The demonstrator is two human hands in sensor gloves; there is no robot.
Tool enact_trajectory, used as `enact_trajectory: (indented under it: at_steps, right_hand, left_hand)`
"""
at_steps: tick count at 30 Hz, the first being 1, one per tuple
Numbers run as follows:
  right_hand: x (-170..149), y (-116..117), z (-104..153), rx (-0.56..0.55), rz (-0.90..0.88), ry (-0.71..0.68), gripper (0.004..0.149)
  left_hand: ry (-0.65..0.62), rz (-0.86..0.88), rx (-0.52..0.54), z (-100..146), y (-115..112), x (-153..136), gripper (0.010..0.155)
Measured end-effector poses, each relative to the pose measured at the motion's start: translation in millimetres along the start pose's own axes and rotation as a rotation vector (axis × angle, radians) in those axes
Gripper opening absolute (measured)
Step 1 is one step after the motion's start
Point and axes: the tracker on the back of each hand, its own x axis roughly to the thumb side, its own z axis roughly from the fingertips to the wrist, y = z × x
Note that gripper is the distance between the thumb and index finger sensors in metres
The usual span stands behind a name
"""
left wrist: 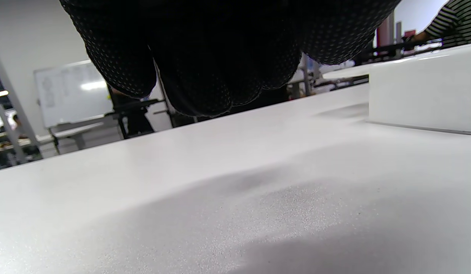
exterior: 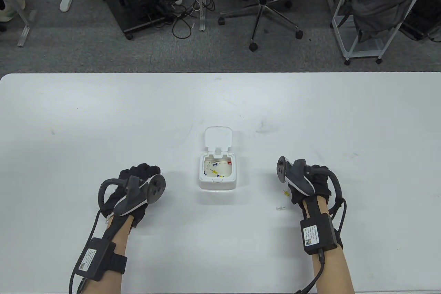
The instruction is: Press to open box and store push pins
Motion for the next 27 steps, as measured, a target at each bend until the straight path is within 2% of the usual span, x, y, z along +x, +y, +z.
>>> enact_trajectory:
  at_steps: [4, 11, 27]
  right_hand:
    - [2, -6, -3, -0.002, -0.003, -0.002, 0.042]
    - [13, -32, -8, -0.047, -0.043, -0.022, 0.043]
    - [77, -96, 6, -0.181, -0.067, -0.186, 0.043]
  left_hand:
    - [-0.002, -0.001, 0.002, 0, 0, 0, 0.049]
    - [0.002, 0.0, 0.003, 0, 0, -1, 0.049]
    - [-0.002, 0.001, 0.001, -1, -1, -1, 0.049]
